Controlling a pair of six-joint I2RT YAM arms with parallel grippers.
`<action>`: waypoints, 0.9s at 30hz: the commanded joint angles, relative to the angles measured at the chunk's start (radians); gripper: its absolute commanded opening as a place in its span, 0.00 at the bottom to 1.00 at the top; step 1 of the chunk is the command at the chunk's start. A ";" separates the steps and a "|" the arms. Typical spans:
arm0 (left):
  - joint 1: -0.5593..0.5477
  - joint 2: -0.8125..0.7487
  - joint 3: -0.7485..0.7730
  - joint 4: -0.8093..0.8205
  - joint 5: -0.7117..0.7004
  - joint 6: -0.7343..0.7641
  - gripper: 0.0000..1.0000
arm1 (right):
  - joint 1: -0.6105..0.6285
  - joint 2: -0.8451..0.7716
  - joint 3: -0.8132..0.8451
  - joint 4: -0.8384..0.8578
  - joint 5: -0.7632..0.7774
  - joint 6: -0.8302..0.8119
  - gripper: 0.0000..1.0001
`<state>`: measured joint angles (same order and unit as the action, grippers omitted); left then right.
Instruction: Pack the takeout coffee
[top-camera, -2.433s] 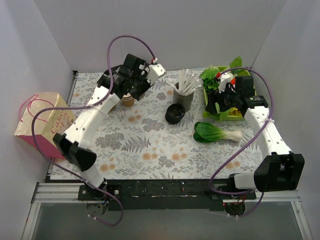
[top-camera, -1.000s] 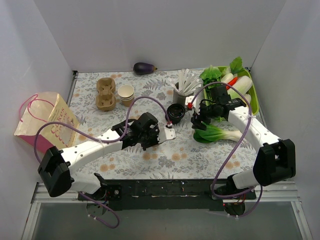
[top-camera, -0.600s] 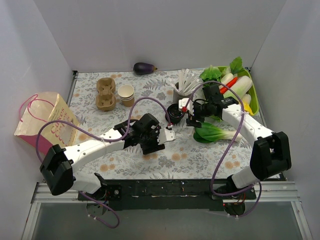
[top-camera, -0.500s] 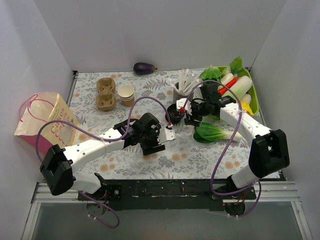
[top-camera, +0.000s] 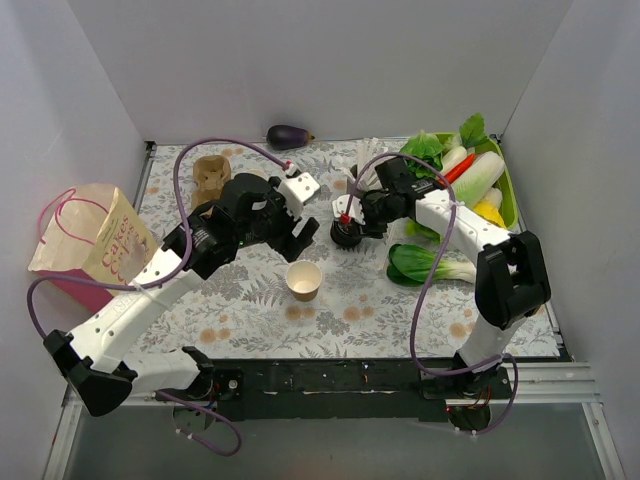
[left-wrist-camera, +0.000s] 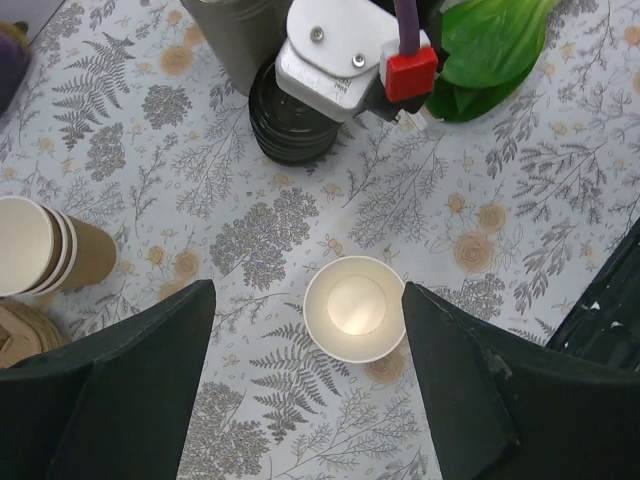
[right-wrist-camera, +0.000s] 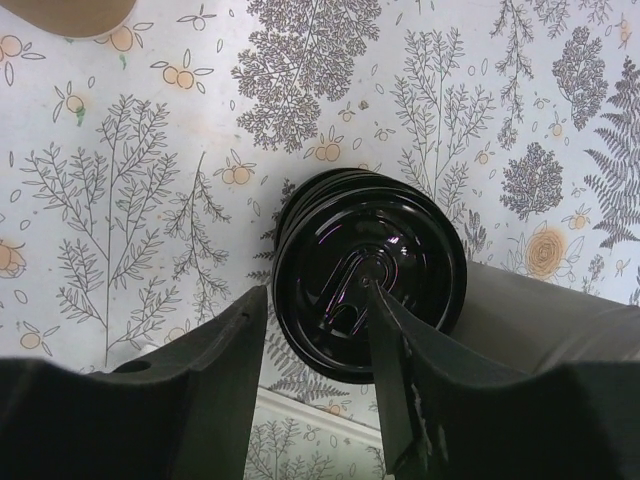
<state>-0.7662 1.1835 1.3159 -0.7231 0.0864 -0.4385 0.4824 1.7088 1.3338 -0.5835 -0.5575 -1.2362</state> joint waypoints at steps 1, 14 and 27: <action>0.018 -0.002 0.034 -0.016 -0.054 -0.080 0.76 | 0.010 0.043 0.102 -0.103 0.016 -0.077 0.50; 0.041 -0.025 -0.001 0.030 -0.129 -0.034 0.77 | 0.013 0.109 0.229 -0.292 -0.004 -0.140 0.50; 0.042 -0.025 -0.040 0.056 -0.160 -0.055 0.85 | 0.033 0.146 0.220 -0.276 0.080 -0.120 0.52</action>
<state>-0.7284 1.1866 1.2850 -0.6941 -0.0551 -0.4892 0.5079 1.8351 1.5185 -0.8463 -0.4980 -1.3613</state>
